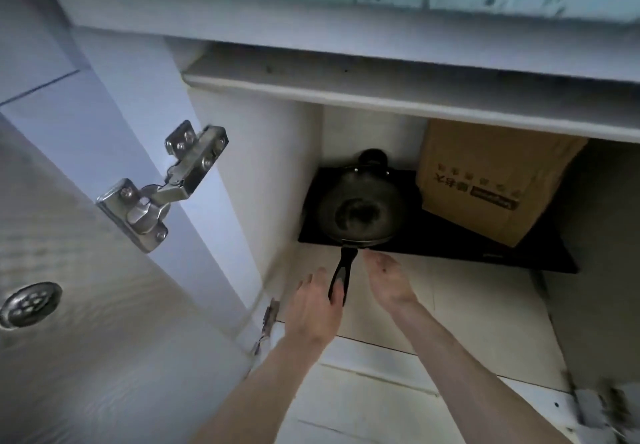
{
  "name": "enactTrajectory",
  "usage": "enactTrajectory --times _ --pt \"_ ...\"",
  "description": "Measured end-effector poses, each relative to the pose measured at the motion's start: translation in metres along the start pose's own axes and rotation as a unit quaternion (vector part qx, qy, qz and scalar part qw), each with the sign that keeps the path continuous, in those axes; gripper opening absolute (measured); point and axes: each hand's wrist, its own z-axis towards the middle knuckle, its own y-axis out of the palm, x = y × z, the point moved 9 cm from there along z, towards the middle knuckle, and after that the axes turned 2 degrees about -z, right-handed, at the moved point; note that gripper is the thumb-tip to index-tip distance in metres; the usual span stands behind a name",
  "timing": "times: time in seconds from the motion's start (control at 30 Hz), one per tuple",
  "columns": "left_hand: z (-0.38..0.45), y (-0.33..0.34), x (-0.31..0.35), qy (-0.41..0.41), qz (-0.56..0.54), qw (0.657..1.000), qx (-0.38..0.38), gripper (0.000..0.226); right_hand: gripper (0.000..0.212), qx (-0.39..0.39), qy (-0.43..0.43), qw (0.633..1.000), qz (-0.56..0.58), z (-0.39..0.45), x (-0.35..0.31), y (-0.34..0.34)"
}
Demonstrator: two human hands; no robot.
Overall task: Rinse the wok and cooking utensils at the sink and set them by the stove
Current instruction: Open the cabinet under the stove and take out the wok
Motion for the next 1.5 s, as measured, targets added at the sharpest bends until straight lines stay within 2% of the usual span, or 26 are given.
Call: enactTrajectory --times 0.1,0.17,0.27,0.3,0.37,0.57,0.67,0.8,0.9,1.0,1.3,1.5 --pt "0.019 0.030 -0.016 -0.055 -0.044 0.997 -0.027 0.045 0.049 0.005 0.032 0.999 0.043 0.029 0.012 0.015" --pt "0.029 0.051 -0.024 -0.089 -0.126 0.986 -0.057 0.044 0.041 -0.001 0.068 0.994 0.091 0.042 0.022 0.025" --pt "0.035 0.075 -0.022 -0.134 -0.356 0.920 -0.097 0.034 0.038 -0.032 0.122 0.977 0.174 0.053 0.038 0.046" --pt "0.035 0.078 -0.019 -0.148 -0.398 0.899 -0.104 0.030 0.038 -0.040 0.134 0.970 0.199 0.056 0.041 0.053" --pt "0.039 0.079 -0.019 -0.175 -0.429 0.880 -0.103 0.023 0.036 -0.053 0.144 0.954 0.258 0.058 0.038 0.064" --pt "0.045 0.087 -0.019 -0.189 -0.436 0.870 -0.130 0.044 0.023 -0.077 0.188 0.916 0.346 0.060 0.033 0.077" --pt "0.046 0.087 -0.018 -0.163 -0.438 0.878 -0.108 0.043 0.026 -0.091 0.215 0.897 0.376 0.067 0.034 0.083" --pt "0.041 0.086 -0.017 -0.141 -0.478 0.862 -0.089 0.034 0.029 -0.107 0.262 0.865 0.414 0.075 0.035 0.093" --pt "0.037 0.089 -0.017 -0.134 -0.478 0.864 -0.084 0.038 0.036 -0.128 0.262 0.863 0.413 0.080 0.033 0.099" --pt "0.035 0.091 -0.018 -0.125 -0.464 0.874 -0.073 0.043 0.038 -0.133 0.263 0.843 0.450 0.078 0.033 0.105" --pt "0.015 0.083 -0.022 -0.093 -0.457 0.883 -0.056 0.046 0.034 -0.143 0.208 0.839 0.481 0.045 0.025 0.102" --pt "-0.046 0.043 -0.005 -0.102 -0.432 0.895 -0.047 0.046 0.032 -0.137 0.204 0.862 0.442 -0.026 0.000 0.076"
